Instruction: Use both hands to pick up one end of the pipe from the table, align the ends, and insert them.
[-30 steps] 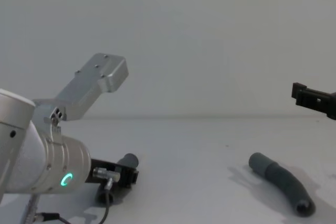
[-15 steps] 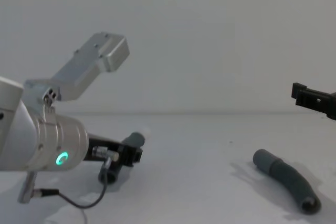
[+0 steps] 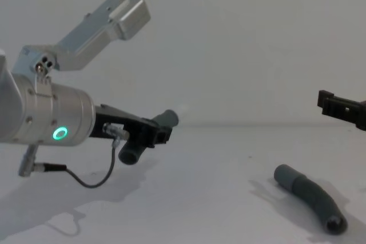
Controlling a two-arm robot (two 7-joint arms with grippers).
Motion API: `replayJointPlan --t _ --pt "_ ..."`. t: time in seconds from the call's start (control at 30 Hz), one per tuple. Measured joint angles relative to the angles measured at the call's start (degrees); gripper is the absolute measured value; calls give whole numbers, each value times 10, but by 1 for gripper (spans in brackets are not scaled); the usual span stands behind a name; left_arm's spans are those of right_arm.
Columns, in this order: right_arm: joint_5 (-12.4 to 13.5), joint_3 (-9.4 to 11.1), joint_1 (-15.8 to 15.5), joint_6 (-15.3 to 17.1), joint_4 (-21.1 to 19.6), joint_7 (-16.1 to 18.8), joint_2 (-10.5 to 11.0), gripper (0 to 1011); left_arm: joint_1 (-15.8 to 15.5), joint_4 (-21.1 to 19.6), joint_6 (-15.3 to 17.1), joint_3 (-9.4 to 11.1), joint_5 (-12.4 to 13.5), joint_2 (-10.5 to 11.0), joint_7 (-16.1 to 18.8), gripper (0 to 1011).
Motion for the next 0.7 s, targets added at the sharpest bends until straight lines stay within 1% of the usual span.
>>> replayJointPlan --t 0.03,0.17,0.23,0.27,0.3,0.4,0.43,0.5,0.53,0.57,0.6,0.67,0.7 --pt "0 0 0 0 0 0 0 1004 -5 2 -6 2 -2 5 -15 335" --pt "0 0 0 0 0 0 0 1004 -18 6 -17 6 -5 17 -42 335" --pt "0 0 0 0 0 0 0 1004 -30 11 -28 10 -10 29 -71 335" --pt "0 0 0 0 0 0 0 1004 -30 11 -28 10 -10 29 -71 335" --pt "0 0 0 0 0 0 0 1004 -36 14 -34 11 -13 35 -88 335" --pt "0 0 0 0 0 0 0 1004 -46 20 -42 15 -17 44 -110 335" --pt "0 0 0 0 0 0 0 1004 -53 23 -47 17 -20 50 -127 335" --pt "0 0 0 0 0 0 0 1004 -59 27 -52 19 -23 56 -142 335" --pt "0 0 0 0 0 0 0 1004 -66 31 -56 21 -27 61 -159 335" --pt "0 0 0 0 0 0 0 1004 -70 33 -59 23 -28 65 -166 335" --pt "0 0 0 0 0 0 0 1004 -77 37 -63 25 -32 71 -185 335" --pt "0 0 0 0 0 0 0 1004 -85 42 -67 28 -35 77 -200 335" --pt "0 0 0 0 0 0 0 1004 -93 48 -71 31 -38 83 -217 335"
